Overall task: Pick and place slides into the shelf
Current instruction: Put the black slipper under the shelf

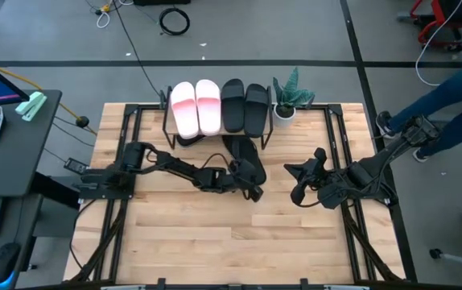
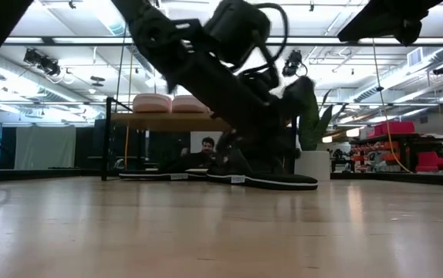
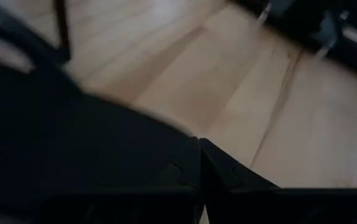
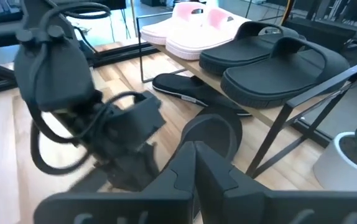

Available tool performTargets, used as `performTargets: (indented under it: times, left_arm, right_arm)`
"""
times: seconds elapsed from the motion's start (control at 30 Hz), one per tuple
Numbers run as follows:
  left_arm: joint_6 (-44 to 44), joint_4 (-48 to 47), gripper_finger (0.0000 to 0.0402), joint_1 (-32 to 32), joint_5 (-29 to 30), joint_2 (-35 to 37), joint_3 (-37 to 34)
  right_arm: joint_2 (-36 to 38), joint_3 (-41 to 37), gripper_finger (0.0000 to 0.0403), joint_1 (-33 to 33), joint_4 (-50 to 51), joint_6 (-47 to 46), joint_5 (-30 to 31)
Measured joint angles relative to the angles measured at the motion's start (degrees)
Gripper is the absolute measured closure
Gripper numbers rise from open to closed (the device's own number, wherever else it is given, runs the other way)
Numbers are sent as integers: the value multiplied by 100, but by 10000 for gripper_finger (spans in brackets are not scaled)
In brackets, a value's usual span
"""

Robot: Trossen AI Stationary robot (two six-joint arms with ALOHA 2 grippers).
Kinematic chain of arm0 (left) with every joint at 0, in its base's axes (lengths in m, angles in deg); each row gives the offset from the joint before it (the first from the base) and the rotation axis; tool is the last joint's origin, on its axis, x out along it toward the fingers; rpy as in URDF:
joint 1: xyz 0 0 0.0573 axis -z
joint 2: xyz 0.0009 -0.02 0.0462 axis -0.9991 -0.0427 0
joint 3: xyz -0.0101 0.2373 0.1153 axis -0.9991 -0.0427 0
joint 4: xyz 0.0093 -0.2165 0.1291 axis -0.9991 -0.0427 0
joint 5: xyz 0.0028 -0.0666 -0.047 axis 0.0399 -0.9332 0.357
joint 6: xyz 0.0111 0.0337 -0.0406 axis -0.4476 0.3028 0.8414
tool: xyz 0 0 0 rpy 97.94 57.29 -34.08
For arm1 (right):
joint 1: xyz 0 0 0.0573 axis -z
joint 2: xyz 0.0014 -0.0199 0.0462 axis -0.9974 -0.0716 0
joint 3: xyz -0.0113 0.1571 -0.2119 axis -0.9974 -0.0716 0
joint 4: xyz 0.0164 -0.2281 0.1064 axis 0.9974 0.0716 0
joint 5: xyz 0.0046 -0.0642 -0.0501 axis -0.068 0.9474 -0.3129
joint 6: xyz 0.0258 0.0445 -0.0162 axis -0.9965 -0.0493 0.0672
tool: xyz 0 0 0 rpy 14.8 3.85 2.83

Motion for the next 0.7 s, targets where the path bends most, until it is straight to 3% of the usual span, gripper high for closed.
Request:
performTargets:
  times: [0.27,0.4,0.7]
  left_arm:
    - [23,-304,395,1,-553,-316,239]
    - [298,-833,398,155,-523,-275,246]
    - [789,-1059,397,763,-659,-185,231]
  right_arm:
    - [-2,0,391,72,48,4,-30]
    - [-1,0,391,72,87,7,-44]
    - [-2,0,390,72,124,9,-58]
